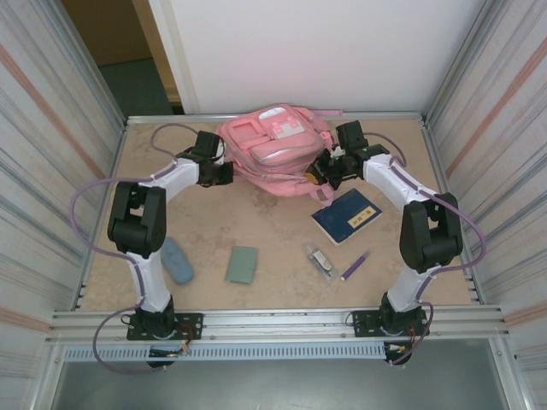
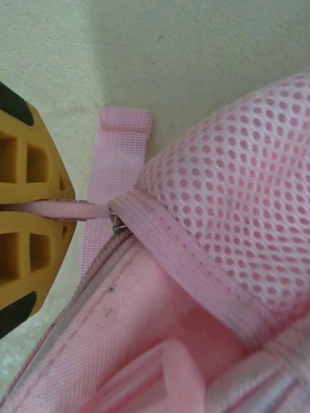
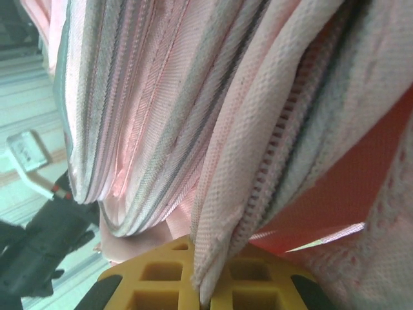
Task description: Pack the student bag
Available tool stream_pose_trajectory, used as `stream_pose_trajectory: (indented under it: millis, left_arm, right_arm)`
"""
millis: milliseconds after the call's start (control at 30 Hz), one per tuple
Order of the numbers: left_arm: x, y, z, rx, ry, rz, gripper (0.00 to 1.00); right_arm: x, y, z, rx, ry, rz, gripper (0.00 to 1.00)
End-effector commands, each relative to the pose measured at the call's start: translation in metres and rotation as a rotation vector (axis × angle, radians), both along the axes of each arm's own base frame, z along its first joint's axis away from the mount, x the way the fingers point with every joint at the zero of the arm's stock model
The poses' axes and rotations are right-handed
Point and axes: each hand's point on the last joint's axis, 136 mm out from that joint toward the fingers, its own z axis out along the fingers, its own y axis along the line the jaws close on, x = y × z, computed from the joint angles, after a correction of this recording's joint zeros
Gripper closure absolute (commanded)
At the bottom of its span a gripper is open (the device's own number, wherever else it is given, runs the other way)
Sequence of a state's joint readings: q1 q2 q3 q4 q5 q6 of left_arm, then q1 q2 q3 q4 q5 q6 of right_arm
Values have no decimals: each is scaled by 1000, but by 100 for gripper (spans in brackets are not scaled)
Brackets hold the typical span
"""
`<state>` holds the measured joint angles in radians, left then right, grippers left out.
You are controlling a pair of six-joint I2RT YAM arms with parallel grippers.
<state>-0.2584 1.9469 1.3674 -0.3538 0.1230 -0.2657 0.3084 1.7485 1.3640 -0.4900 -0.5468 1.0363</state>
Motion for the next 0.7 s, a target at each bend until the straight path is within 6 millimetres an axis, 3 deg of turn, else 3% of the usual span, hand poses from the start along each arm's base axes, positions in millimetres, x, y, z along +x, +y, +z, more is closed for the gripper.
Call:
stream_pose_trajectory:
  millis: [0, 233, 433, 533, 667]
  left_arm:
    - [17, 51, -2, 59, 12, 162, 100]
    - [9, 68, 14, -15, 4, 190, 85]
    - [-21, 67, 39, -147, -14, 156, 53]
    - [-39, 74, 56, -127, -65, 163, 48]
    - [-60, 65, 73, -187, -75, 131, 46]
  right_arm:
    - [-10, 11, 25, 26, -69, 65, 93]
    - [-16, 37, -6, -5, -40, 66, 88]
    - [-14, 60, -26, -12, -25, 44, 86]
    - [-16, 73, -36, -15, -14, 50, 84]
    - [-23, 94, -51, -45, -7, 82, 81]
